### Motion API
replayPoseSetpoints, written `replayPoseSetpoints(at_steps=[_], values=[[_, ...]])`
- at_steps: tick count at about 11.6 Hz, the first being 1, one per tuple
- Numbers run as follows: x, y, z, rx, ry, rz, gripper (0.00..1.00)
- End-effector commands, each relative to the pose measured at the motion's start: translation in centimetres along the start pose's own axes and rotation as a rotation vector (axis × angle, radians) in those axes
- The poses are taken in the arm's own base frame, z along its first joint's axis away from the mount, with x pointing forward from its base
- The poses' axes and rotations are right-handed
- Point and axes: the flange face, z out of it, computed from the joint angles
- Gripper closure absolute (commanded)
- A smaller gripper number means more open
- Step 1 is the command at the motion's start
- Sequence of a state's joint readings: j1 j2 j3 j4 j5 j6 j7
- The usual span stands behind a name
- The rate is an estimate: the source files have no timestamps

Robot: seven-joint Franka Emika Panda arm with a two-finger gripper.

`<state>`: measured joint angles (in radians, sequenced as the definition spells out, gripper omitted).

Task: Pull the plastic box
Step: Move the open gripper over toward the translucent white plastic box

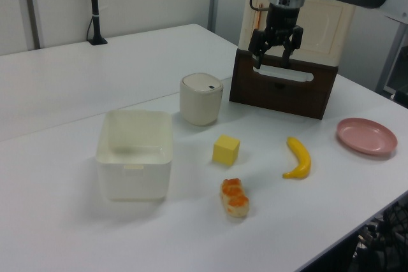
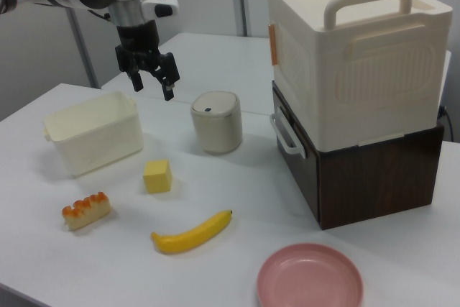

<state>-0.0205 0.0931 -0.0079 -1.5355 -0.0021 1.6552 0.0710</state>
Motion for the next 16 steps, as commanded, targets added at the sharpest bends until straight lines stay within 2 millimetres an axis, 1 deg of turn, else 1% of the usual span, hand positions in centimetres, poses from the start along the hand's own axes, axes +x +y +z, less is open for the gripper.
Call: replayPoseSetpoints(at_steps=[1,2,6,11,12,14,16], values=[[1.0,0.9,2.1,-0.026,-0.025,-0.001,0.0],[1.3,0.9,3.0,-0.029,-0.039,-0.001,0.0],[1.3,0.8,3.4,-0.026,-0.047,-0.003,0.0],[1.3,0.5,3.4,-0.025,-0.047,-0.007,0.0],[1.4,0.1,3.7,-0.025,-0.053,-0.018,0.0],[1.2,0.0,3.5,-0.024,-0.054,-0.034,0.0],[1.1,0.0,2.7,-0.02,-0.042,-0.032,0.0]])
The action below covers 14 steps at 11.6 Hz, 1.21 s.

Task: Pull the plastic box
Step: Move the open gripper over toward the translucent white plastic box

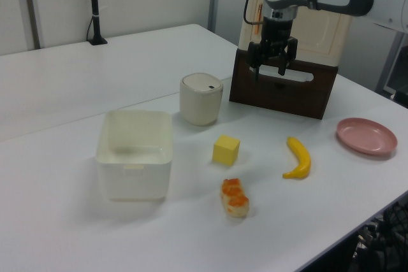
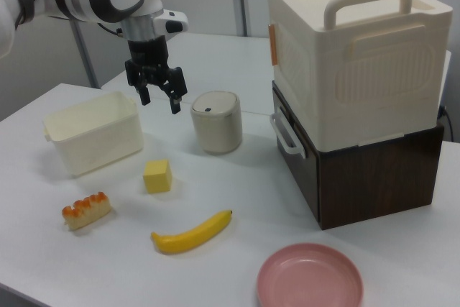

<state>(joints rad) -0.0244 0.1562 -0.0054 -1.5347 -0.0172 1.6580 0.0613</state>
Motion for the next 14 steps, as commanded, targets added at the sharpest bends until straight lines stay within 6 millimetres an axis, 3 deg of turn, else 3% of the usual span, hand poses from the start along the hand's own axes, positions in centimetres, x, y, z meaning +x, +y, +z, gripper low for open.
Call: replayPoseSetpoints(at_steps=[1,5,8,10,14], values=[[-0.4,-0.1,-1.9,0.002,0.031,-0.021,0.0],[-0.9,-0.5,-3.3,0.01,0.059,-0.027,0.0],[-0.6,-3.0,-2.5,0.006,0.052,-0.102,0.0],[-0.9,-5.3,-2.4,0.011,0.049,-0.18,0.0],[-1.4,-12.5,-1.1,0.066,0.056,-0.708,0.0]])
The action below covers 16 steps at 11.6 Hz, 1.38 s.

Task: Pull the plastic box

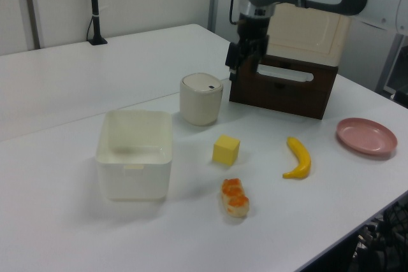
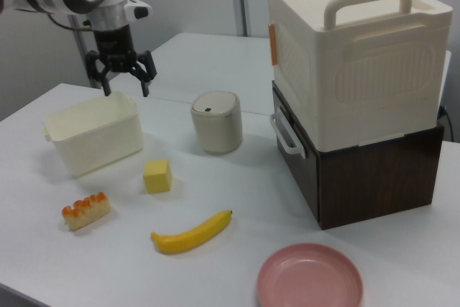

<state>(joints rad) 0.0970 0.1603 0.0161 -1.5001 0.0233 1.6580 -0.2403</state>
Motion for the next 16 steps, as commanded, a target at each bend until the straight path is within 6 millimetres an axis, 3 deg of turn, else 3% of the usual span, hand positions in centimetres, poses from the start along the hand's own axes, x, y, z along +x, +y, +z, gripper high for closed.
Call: replayPoseSetpoints(at_steps=[1,6,9,11,16], values=[[1.9,-5.6,0.6,0.015,0.053,-0.333,0.0],[6.5,-13.8,6.6,-0.035,0.085,-0.559,0.0],[8.7,-17.6,8.4,-0.055,0.106,-0.612,0.0],[9.5,-19.0,11.3,-0.047,0.076,-0.622,0.0],[10.8,-19.3,14.8,-0.055,0.032,-0.636,0.0]])
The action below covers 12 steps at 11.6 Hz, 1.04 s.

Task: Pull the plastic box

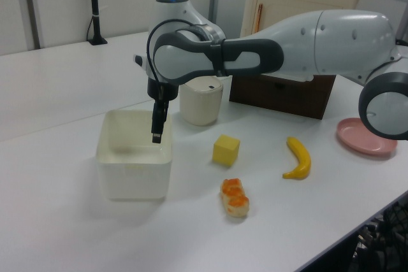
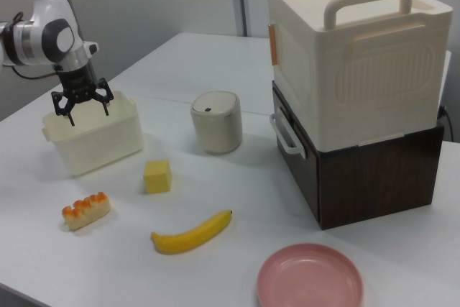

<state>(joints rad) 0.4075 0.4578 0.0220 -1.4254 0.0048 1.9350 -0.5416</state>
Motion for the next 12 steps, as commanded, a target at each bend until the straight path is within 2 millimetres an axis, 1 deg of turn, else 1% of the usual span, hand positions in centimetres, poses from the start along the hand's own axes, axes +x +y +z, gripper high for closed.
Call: replayPoseSetpoints(at_steps=[1,4,5,6,7,10,11,12], values=[[0.5,0.2,1.9,-0.028,-0.038,-0.024,0.0],[0.1,0.7,2.3,-0.069,-0.073,-0.059,0.0],[-0.3,1.1,2.5,-0.072,-0.085,-0.076,0.0],[-0.8,1.4,3.2,-0.064,-0.103,-0.098,0.0],[-1.3,1.8,3.1,-0.061,-0.114,-0.118,0.0],[-4.4,4.7,3.1,-0.019,-0.187,-0.174,0.0],[-5.6,5.8,2.4,-0.015,-0.202,-0.186,0.0],[-6.5,6.4,1.8,-0.006,-0.218,-0.213,0.0]])
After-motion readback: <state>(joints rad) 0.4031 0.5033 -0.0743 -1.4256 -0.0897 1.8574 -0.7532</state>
